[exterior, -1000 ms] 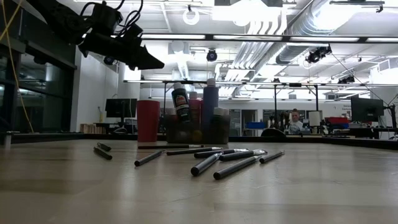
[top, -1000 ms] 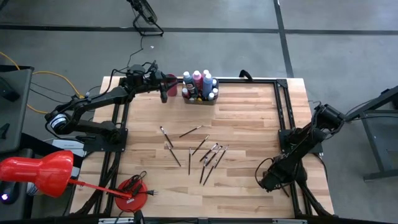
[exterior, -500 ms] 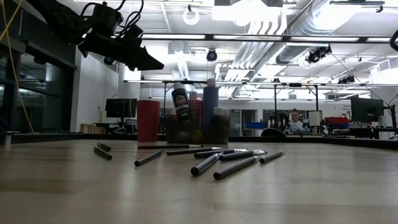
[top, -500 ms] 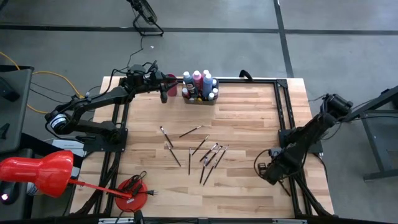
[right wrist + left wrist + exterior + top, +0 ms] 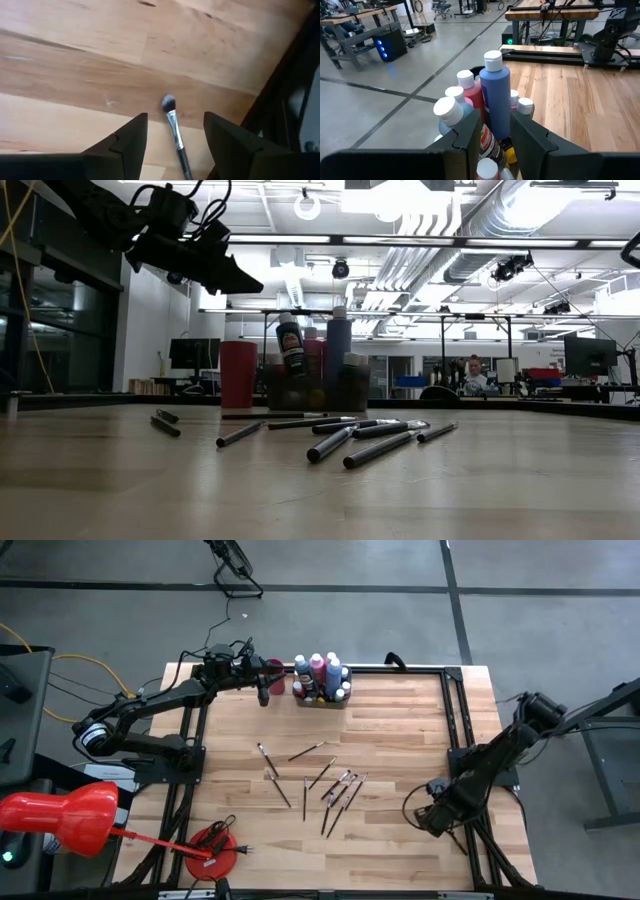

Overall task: Pick & Place Paint Supplies
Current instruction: Put the black paint brush into the pink cup

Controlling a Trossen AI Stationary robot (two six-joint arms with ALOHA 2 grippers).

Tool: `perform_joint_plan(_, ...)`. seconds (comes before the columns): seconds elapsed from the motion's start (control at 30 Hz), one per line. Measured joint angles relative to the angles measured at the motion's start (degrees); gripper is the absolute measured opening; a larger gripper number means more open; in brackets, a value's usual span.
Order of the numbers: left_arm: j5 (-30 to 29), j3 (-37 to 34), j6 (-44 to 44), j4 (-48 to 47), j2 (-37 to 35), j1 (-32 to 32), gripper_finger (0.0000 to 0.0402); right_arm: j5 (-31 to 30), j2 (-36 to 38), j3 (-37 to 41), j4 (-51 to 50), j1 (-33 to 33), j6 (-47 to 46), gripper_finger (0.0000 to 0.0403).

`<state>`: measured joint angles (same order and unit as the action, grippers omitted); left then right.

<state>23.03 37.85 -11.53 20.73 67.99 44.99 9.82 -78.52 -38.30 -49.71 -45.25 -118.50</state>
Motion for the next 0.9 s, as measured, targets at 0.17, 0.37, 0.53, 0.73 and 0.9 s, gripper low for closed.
perform_joint_plan(0.17, 0.09, 0.00, 0.00, 0.00, 0.00, -0.02, 0.0102, 0.35, -1.97, 0.59, 1.66, 0.32, 4.24, 0.0173)
perform_joint_plan(0.37, 0.13, 0.00, 0.03, -0.24, 0.00, 0.00, 0.0102, 0.98, -3.50, 0.96, 2.53, 0.42, 6.27, 0.0151)
perform_joint_plan(0.53, 0.13, 0.00, 0.13, -0.96, 0.00, 0.00, 0.0102, -0.44, -4.61, 0.96, 4.00, 0.42, 6.95, 0.0137)
perform_joint_plan(0.73, 0.13, 0.00, 0.15, -1.44, 0.00, -0.02, 0.0102, 0.59, -7.40, 0.63, 5.98, 0.48, 8.92, 0.0124)
perform_joint_plan(0.9, 0.13, 0.00, 0.12, -1.42, 0.00, 0.00, 0.0102, 1.12, -7.93, 0.70, 6.55, 0.49, 8.21, 0.0102)
